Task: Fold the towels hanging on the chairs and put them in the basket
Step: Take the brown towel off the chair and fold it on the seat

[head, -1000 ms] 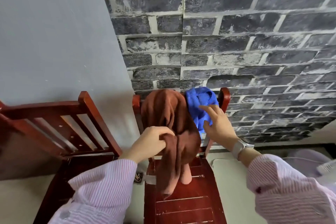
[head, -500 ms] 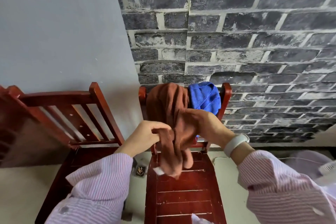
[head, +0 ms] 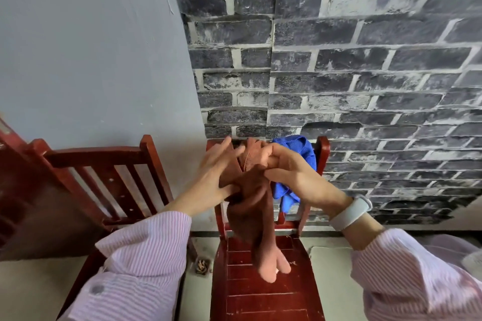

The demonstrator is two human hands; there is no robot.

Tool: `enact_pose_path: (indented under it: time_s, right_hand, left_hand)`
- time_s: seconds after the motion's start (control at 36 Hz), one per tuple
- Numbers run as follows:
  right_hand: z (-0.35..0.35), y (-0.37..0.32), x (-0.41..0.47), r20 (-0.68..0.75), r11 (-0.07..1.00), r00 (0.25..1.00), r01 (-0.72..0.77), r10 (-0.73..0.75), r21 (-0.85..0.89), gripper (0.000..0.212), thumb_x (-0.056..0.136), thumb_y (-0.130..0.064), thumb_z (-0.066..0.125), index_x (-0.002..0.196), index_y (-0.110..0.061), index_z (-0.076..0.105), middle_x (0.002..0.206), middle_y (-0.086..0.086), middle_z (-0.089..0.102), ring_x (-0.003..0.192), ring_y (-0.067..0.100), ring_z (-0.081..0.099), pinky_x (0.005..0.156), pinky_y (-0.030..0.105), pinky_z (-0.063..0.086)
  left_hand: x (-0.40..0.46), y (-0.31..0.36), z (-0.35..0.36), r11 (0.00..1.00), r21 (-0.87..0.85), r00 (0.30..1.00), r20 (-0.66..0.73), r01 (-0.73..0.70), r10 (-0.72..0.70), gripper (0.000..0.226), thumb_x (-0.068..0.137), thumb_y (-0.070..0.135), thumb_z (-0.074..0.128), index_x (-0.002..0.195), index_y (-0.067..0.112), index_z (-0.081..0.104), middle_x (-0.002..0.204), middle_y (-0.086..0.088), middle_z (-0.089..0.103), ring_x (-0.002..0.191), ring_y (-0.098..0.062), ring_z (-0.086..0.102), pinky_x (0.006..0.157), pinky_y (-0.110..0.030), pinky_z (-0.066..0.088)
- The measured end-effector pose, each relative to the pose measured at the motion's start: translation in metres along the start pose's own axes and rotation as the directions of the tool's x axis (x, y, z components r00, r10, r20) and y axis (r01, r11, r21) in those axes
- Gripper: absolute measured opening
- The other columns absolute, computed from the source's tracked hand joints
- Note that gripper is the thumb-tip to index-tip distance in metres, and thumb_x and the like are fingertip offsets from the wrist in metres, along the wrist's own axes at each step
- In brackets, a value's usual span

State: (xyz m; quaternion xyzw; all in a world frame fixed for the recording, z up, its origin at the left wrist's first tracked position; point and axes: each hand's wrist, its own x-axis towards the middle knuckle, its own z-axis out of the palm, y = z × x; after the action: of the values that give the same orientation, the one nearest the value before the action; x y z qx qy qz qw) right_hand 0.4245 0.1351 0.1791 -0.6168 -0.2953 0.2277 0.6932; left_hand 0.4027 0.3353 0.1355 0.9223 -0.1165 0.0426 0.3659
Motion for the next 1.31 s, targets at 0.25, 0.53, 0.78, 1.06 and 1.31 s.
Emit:
enact_pose_path:
  time_s: [0.25,0.53,0.78,1.06,1.31]
  right_hand:
    - [-0.029,0.008,-0.034,-0.186,0.992,0.975,-0.126,0.12,-0.02,0.021,0.09,0.004,0.049,0.102,-0.013,0.05,0.073,0.001,0.058,0.057,0.002,0.054,0.05,0.011,0.044]
    - [-0.038,0.068,-0.061,-0.328,0.762,0.921,-0.365,0.212,-0.534,0.018,0.082,-0.004,0.063,0.068,-0.012,0.054,0.059,-0.007,0.041,0.049,-0.002,0.037,0.055,0.02,0.03]
    - [-0.025,0.026,-0.037,-0.202,0.832,0.963,-0.258,0.179,-0.492,0.029,0.082,-0.017,0.059,0.084,0.011,0.053,0.068,0.003,0.041,0.064,0.008,0.037,0.058,0.023,0.031]
    - [-0.038,0.065,-0.043,-0.535,0.726,0.845,-0.363,-0.007,-0.583,0.024,0.077,-0.006,0.067,0.1,-0.011,0.06,0.092,0.001,0.053,0.08,0.01,0.053,0.071,0.016,0.038]
    - [0.004,0.115,-0.079,-0.392,0.745,0.899,-0.396,0.196,-0.536,0.048,0.063,-0.049,0.055,0.1,-0.018,0.055,0.098,0.006,0.056,0.093,0.017,0.052,0.084,0.027,0.042]
  left_hand:
    - [0.0,0.04,0.002,0.907,-0.417,0.992,-0.128,-0.058,0.005,0.015,0.093,0.018,0.05,0.082,0.019,0.061,0.076,0.0,0.06,0.07,-0.008,0.056,0.066,-0.02,0.043]
    - [-0.01,0.038,0.01,0.849,-0.528,0.958,-0.247,-0.006,-0.147,0.016,0.079,0.03,0.048,0.087,0.023,0.06,0.083,0.009,0.062,0.077,0.001,0.056,0.074,-0.016,0.043]
    - [-0.027,0.033,0.024,0.668,-0.547,0.807,0.574,0.504,-0.139,0.037,0.076,0.021,0.068,0.111,0.027,0.059,0.11,0.0,0.067,0.102,-0.013,0.064,0.094,-0.026,0.046]
    - [-0.018,0.043,0.038,0.94,-0.33,0.991,-0.06,0.091,-0.117,0.023,0.084,0.03,0.06,0.085,0.01,0.073,0.076,-0.005,0.063,0.075,-0.008,0.057,0.076,-0.03,0.045]
    - [-0.004,0.08,0.039,0.945,-0.317,0.984,-0.179,-0.076,0.019,0.014,0.088,0.014,0.059,0.075,0.016,0.065,0.071,0.012,0.063,0.069,0.004,0.056,0.067,-0.012,0.041]
